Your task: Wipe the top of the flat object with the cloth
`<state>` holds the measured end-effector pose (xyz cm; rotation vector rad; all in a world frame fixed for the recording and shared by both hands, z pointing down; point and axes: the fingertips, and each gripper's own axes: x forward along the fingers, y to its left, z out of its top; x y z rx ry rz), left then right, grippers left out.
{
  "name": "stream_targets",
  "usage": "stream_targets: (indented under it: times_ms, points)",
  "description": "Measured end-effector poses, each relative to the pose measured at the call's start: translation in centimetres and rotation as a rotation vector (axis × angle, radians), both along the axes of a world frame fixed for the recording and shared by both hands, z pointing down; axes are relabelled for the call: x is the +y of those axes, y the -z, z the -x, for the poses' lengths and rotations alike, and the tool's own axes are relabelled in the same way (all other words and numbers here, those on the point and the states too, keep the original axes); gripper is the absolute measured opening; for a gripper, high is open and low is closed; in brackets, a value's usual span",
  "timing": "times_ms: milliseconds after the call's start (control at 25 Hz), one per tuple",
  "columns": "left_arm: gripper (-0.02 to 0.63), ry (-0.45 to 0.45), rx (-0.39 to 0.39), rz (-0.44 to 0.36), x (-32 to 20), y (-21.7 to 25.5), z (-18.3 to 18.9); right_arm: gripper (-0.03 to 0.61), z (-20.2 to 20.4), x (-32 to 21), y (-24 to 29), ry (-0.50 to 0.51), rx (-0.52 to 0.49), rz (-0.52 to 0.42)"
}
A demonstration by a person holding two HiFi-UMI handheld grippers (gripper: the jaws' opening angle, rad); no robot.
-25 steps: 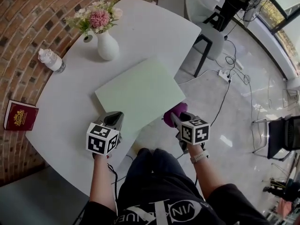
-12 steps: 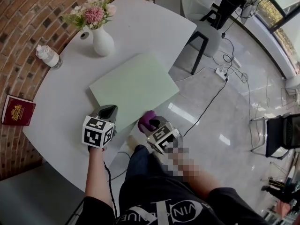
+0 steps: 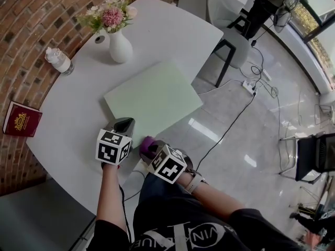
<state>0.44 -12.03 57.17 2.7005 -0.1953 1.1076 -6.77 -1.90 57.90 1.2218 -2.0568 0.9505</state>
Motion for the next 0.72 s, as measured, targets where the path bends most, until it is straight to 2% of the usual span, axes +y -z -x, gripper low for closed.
stream_targets:
  times_ms: [160,280,400,520,640,720]
  points:
    - [0.012,-0.009,0.0,0.017,0.0,-0.1,0.0,0.058,1.1,-0.3,0.3,0.061,-0.059,-0.015]
    - [0.012,-0.026,-0.012,0.044,0.1,-0.2,0.1,0.058,2.0,-0.1,1.9,0.088,-0.213,-0.033]
    - [0.012,-0.068,-0.056,0.093,0.1,0.1,0.2,0.058,-0.3,0.1,4.5,0.043,-0.352,-0.081]
    - [0.012,-0.106,-0.059,0.11,-0.3,2.1,-0.4,0.058,-6.9,0.3,7.6,-0.092,-0.371,-0.163]
    - [0.013,-0.135,0.023,0.167,0.6,5.1,-2.4,0.058,-16.3,0.1,10.3,-0.293,-0.318,-0.267]
    - [0.013,-0.122,0.091,0.212,1.8,6.5,-4.4,0.058,-22.8,-0.3,11.5,-0.397,-0.257,-0.317]
